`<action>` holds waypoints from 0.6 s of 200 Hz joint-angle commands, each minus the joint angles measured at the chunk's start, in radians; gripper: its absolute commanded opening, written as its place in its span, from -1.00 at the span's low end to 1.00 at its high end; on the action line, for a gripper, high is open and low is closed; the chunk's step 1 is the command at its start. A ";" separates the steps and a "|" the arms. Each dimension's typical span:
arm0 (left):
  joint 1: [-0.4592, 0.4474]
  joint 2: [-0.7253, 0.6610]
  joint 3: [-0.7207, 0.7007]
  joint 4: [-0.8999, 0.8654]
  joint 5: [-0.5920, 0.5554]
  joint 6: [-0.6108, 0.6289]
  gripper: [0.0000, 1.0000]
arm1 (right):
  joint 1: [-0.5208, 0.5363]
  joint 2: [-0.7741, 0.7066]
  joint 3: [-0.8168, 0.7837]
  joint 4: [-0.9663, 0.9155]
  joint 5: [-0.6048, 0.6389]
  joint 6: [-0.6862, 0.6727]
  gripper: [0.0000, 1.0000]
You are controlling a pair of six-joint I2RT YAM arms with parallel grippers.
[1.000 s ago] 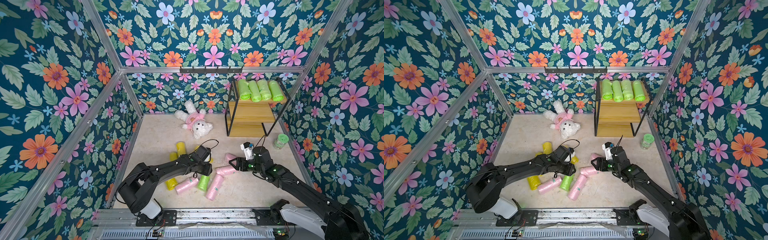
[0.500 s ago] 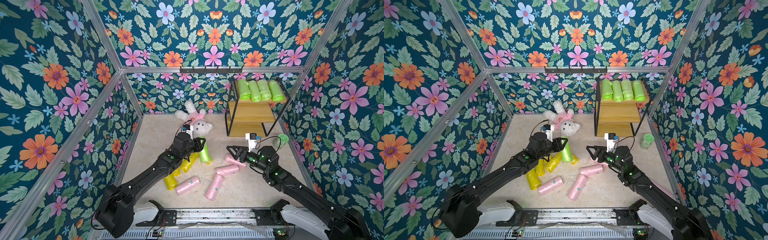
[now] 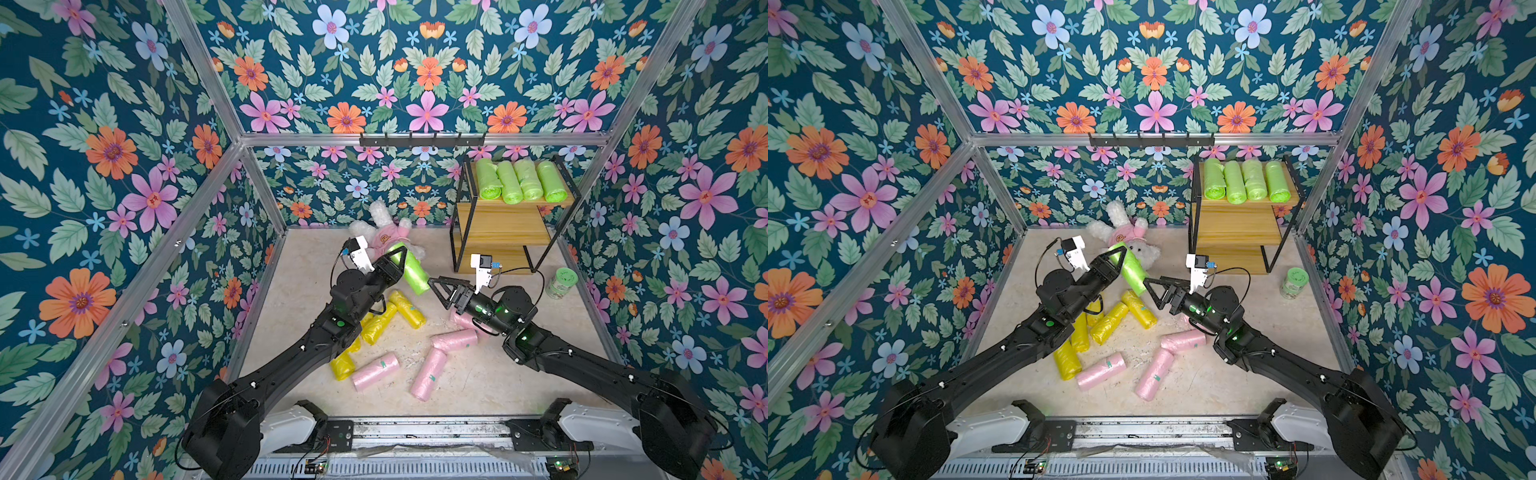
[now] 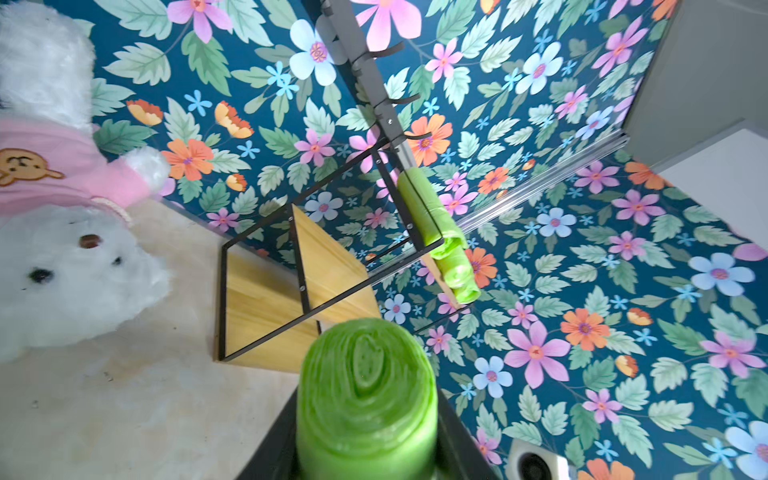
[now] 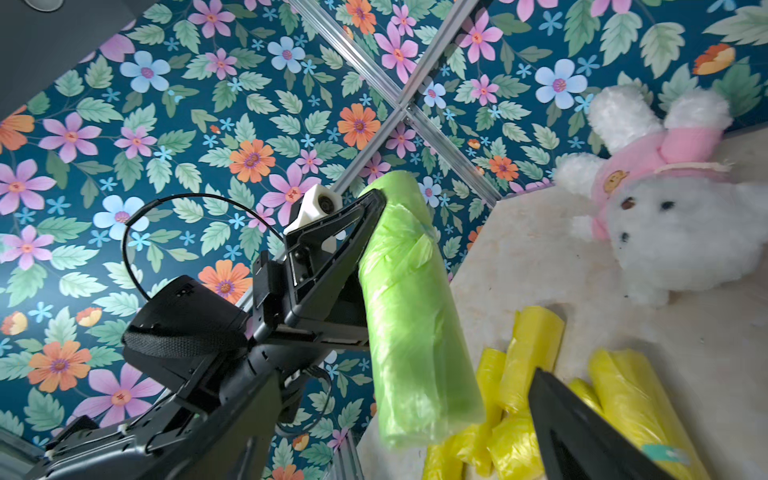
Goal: Sort the rolls of trash bags by color and place them on the shelf
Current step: Pick up the roll of trash bags from the center of the board.
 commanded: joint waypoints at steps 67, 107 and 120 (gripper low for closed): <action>-0.007 0.011 -0.020 0.215 0.000 -0.124 -0.40 | 0.040 0.147 0.086 0.185 -0.019 0.042 0.65; -0.007 0.013 -0.027 0.229 -0.002 -0.136 -0.40 | 0.040 0.158 0.090 0.222 -0.003 0.046 0.33; -0.007 0.013 -0.030 0.234 0.000 -0.138 -0.40 | 0.040 0.157 0.092 0.223 0.005 0.040 0.25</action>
